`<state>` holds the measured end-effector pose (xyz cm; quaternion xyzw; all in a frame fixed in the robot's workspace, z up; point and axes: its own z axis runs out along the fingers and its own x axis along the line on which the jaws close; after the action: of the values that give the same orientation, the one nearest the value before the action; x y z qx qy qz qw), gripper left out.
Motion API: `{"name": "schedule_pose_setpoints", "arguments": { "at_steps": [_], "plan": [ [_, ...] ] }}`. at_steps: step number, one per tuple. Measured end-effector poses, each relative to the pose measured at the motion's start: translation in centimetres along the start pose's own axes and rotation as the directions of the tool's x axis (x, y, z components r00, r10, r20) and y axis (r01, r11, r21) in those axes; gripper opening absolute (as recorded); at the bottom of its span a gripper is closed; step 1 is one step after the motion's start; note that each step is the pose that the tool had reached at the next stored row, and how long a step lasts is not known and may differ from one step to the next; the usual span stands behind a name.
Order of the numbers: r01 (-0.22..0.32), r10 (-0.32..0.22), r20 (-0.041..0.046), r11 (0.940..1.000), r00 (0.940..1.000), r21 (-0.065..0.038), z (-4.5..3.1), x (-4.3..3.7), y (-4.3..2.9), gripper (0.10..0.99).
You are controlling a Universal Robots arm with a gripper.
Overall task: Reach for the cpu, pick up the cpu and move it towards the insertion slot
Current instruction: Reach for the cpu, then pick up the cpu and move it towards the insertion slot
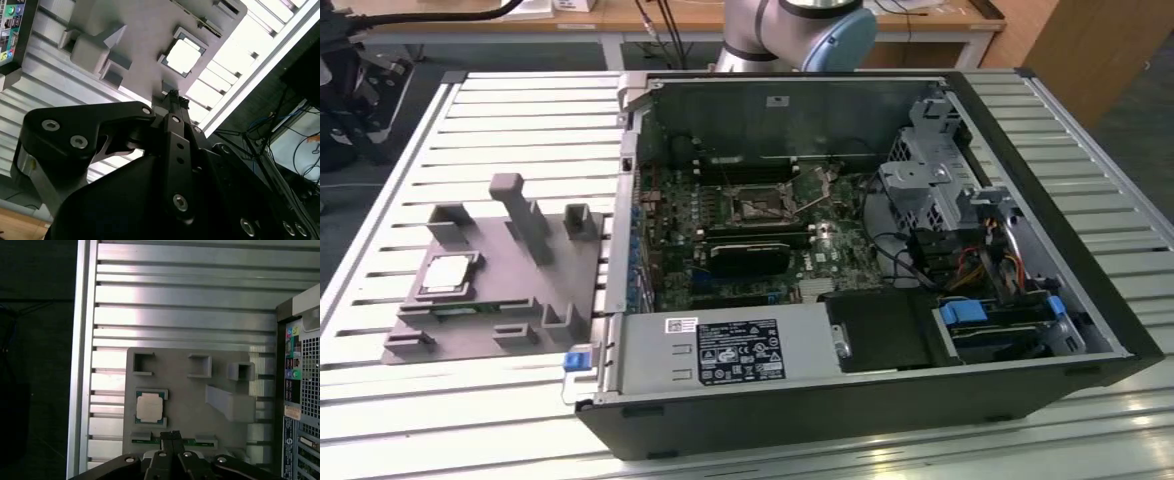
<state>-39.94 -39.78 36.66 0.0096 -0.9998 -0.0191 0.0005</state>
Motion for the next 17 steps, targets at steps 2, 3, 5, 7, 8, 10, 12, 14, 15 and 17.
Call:
{"name": "schedule_pose_setpoints", "arguments": {
  "at_steps": [2, 3, 5, 7, 8, 10, 12, 14, 15, 17],
  "plan": [
    [0.0, 0.0, 0.0001, 1.0, 1.0, 0.0, 0.09, 0.2, -0.2, 0.106],
    [0.0, 0.0, -0.0001, 1.0, 1.0, 0.0, 0.13, 0.25, -0.34, 0.106],
    [0.001, -0.001, 0.0001, 1.0, 1.0, 0.0, 0.24, 0.39, -0.74, 0.106],
    [0.001, -0.001, 0.0002, 1.0, 1.0, -0.001, 0.4, 0.59, -1.13, 0.106],
    [0.001, -0.001, 0.0008, 1.0, 1.0, -0.002, 0.51, 0.7, -1.25, 0.106],
    [0.001, -0.001, 0.0014, 1.0, 1.0, -0.003, 0.79, 0.83, -1.39, 0.106],
    [0.001, -0.001, 0.0021, 1.0, 1.0, -0.004, 1.06, 0.97, -1.52, 0.106],
    [0.001, -0.001, 0.0026, 1.0, 1.0, -0.005, 1.37, 1.09, -1.61, 0.114],
    [0.001, -0.001, 0.0025, 1.0, 1.0, -0.005, 1.54, 1.12, -1.63, 0.114],
    [0.001, -0.001, 0.0026, 1.0, 1.0, -0.005, 1.91, 1.17, -1.67, 0.231]
  ]
}}
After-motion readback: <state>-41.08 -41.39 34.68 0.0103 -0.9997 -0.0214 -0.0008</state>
